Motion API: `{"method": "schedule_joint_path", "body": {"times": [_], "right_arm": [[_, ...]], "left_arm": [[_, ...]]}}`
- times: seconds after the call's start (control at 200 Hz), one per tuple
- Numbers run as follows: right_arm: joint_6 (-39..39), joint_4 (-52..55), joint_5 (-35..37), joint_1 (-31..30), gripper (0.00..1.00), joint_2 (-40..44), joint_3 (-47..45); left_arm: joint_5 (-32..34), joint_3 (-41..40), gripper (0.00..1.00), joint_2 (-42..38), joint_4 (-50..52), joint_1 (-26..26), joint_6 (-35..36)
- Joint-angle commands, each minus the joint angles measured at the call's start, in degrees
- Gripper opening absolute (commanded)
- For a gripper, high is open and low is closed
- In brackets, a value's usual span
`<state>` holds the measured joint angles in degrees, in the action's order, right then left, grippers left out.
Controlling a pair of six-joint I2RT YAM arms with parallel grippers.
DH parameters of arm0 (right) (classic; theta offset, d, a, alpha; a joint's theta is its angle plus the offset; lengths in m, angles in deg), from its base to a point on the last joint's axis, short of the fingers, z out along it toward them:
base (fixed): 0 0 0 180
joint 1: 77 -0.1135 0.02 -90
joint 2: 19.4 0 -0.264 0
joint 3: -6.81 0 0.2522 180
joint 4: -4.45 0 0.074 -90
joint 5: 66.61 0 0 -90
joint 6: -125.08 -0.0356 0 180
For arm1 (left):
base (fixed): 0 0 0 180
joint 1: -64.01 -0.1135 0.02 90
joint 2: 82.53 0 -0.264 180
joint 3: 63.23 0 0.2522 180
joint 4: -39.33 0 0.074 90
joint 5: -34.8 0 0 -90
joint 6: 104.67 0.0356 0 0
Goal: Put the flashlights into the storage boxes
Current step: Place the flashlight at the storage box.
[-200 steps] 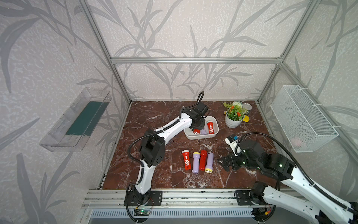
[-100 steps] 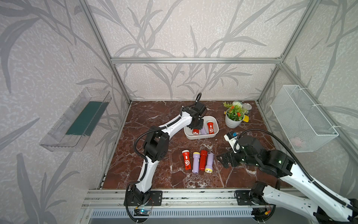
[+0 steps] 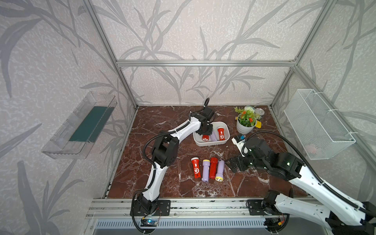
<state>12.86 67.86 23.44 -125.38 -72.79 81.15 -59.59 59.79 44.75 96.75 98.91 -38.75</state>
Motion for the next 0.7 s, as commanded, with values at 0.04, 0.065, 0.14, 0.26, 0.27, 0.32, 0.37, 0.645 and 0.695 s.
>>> {"method": "schedule_joint_path", "body": {"times": [0.04,0.065,0.14,0.26,0.27,0.32,0.37,0.645,0.695], "right_arm": [[1.21,1.59,0.73,0.17,0.99,-1.77,2.83],[1.29,1.72,0.65,0.20,0.99,-2.10,3.09],[1.47,1.93,0.52,0.22,0.99,-2.85,3.67],[1.65,2.47,0.68,0.72,0.99,-3.73,4.55],[1.72,2.56,0.77,0.74,0.99,-3.78,4.62],[1.66,2.56,0.78,1.01,0.99,-3.79,4.72],[1.57,2.39,0.72,1.16,0.99,-3.66,4.53],[1.39,2.59,0.67,1.93,0.99,-3.04,3.68],[1.23,2.56,0.89,1.97,0.99,-3.04,3.13]], "left_arm": [[-1.55,-0.76,0.39,0.63,-0.98,-0.31,0.25],[-1.69,-0.88,0.39,0.73,-1.11,-0.35,0.26],[-1.84,-1.14,0.42,0.99,-1.35,-0.31,0.27],[-2.52,-1.34,0.48,1.45,-1.98,-0.29,0.20],[-2.73,-1.39,0.49,1.45,-2.12,-0.27,0.20],[-3.27,-1.18,0.51,1.83,-2.23,-0.30,0.28],[-3.51,-0.91,0.52,2.15,-2.04,-0.35,0.34],[-3.95,-0.64,0.54,0.66,-1.63,-0.27,0.48],[-3.89,-1.24,0.54,-0.37,-1.62,-0.35,0.51]]}}
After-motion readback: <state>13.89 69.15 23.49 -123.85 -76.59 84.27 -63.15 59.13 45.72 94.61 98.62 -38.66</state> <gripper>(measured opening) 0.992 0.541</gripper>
